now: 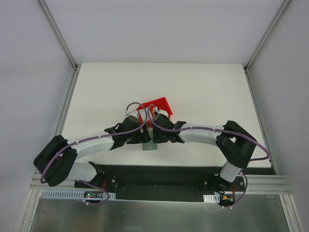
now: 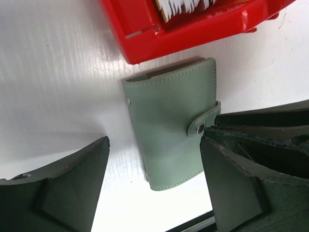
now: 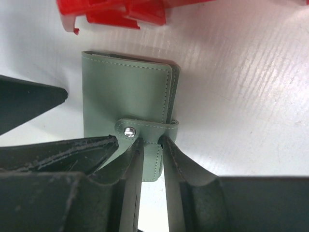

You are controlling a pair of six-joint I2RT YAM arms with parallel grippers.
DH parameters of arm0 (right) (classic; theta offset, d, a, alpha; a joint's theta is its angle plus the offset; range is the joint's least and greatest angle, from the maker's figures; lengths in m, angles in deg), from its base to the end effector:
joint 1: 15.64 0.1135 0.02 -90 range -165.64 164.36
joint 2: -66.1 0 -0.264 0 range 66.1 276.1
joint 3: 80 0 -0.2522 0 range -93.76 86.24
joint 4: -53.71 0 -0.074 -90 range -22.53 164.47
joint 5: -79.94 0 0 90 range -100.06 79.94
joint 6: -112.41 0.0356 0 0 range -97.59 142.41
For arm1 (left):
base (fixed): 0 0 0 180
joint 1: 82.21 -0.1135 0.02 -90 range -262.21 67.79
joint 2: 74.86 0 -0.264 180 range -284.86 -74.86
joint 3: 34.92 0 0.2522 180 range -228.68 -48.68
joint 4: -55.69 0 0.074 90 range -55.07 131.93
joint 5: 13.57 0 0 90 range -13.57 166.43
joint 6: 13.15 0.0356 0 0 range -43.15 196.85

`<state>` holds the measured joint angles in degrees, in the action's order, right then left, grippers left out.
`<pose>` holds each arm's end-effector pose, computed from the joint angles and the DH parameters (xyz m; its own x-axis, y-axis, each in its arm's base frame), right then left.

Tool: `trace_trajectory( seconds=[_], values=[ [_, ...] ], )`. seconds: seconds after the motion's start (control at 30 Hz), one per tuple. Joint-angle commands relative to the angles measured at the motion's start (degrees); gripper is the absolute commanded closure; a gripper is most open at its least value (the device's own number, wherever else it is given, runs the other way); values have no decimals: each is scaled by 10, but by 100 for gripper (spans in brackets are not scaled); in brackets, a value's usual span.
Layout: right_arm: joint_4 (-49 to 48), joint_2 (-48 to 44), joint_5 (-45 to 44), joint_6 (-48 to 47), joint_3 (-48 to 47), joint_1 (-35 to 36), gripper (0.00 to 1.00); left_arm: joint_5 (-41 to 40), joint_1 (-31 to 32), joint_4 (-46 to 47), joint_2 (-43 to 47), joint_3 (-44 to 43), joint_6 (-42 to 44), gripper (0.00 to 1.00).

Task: Put the credit cards into the card holder
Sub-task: Close the card holder at the center of the board, then reset both arms

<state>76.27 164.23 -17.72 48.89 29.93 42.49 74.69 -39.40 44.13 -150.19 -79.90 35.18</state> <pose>0.1884 0.2941 0.1717 -0.7207 -0.3222 -0.6138 -0.5314 0.8254 0.1907 0.1858 -0.1707 0.1683 -0.8066 -0.1586 -0.5694 0.1692 0.8610 -0.4796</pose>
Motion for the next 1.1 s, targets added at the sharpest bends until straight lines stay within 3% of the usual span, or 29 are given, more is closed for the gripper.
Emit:
trace_trajectory(
  seconds=[0.0, 0.2, 0.47, 0.53, 0.77, 0.9, 1.07],
  values=[
    [-10, 33, -7, 7, 17, 4, 74, -10, 6, -59, 16, 20, -21, 24],
    [-22, 16, -16, -21, -18, 3, 66, -41, 6, -69, 75, 34, -22, 18],
    [-33, -52, -15, -90, -35, -1, 44, -79, 5, -119, 127, 9, 4, 7],
    [-32, -68, -19, -93, -29, -3, 39, -93, 5, -122, 147, 9, 13, 1],
    [-33, -186, -57, -84, 49, -20, 28, -135, -18, -141, 152, -12, 49, 1],
    [-33, -288, -80, -64, 131, -66, 20, -137, -55, -148, 186, -8, 58, 1],
    [-23, -390, -71, -49, 212, -170, 13, -100, -177, -138, 230, 19, 83, 1]
  ],
)
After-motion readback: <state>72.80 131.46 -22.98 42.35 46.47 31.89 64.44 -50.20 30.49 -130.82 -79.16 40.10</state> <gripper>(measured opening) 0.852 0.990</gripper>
